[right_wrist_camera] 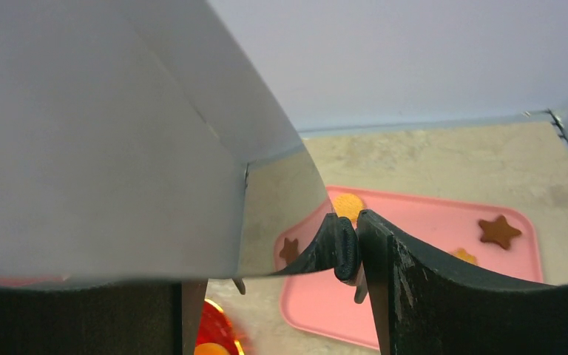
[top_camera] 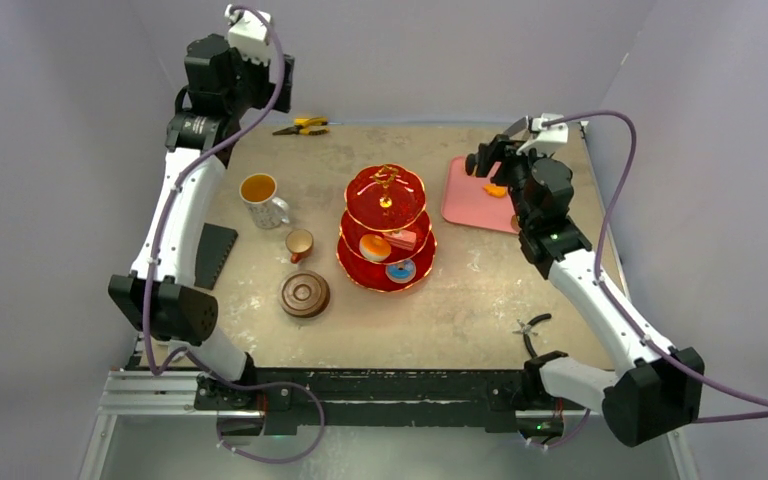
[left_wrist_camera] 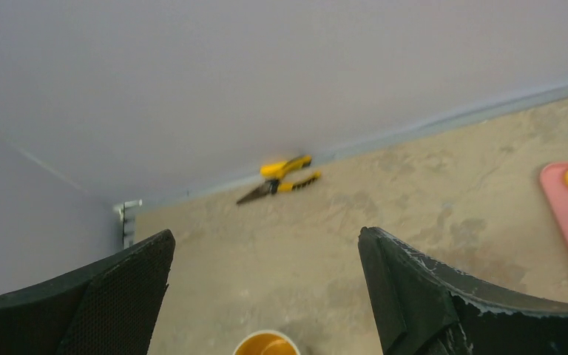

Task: Serve the afternoon tea
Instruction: Pick up the desert from the tray.

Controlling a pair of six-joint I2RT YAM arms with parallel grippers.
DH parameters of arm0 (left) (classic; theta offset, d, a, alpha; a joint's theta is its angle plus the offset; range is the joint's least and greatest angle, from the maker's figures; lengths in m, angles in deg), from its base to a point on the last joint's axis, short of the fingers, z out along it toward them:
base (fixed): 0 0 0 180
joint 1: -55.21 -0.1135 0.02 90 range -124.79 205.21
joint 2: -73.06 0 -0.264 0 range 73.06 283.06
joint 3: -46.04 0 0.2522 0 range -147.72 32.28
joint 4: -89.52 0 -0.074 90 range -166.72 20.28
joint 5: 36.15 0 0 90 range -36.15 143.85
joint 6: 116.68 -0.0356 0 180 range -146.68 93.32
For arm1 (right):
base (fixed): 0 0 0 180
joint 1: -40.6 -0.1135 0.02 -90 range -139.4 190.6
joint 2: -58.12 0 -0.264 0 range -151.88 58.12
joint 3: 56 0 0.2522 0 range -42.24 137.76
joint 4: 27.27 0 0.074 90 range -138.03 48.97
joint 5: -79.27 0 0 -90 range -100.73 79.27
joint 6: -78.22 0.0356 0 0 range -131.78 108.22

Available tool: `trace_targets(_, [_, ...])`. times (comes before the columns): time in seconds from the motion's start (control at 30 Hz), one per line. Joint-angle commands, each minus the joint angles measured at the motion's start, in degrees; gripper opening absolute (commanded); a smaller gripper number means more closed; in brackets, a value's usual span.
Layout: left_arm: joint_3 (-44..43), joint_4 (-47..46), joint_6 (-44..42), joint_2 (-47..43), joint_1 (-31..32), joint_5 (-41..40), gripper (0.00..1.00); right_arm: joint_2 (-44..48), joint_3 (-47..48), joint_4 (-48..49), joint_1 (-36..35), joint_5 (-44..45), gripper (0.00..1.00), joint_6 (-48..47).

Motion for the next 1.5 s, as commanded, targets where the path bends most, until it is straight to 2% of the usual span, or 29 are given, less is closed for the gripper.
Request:
trace_targets(0.0, [0.28, 4.87, 2.69, 1.12, -4.31, 4.95, 0.95, -1.45, -3.65, 8.92, 3.45, 4.19, 0.72, 0.93])
trace_targets(0.2, [2.86, 4.35, 4.73, 2.28, -7.42, 6.83, 0.96, -6.48, -7.01, 14.58, 8.90, 6.41, 0.73, 0.58])
trace_targets(0.53, [7.11, 1.50, 6.32, 2.30, -7.58, 9.13, 0.97, -18.07, -8.98, 24.78, 17.39, 8.74, 0.72, 2.77])
trace_targets(0.73, [7.59, 0.67, 6.45, 3.15, -7.69, 10.35, 0.98, -26.51, -6.79, 28.49, 20.34, 8.24, 0.73, 4.16])
trace_targets(1.2, [7.14, 0.13, 8.46, 2.70, -7.69, 11.27, 0.98, -36.08, -2.06, 31.62, 22.32, 6.64, 0.71, 4.08])
trace_targets(1.47, [6.93, -0.18, 8.22, 2.31, -7.69, 11.40, 0.98, -39.23, 0.76, 30.44, 22.41, 5.10, 0.66, 4.58])
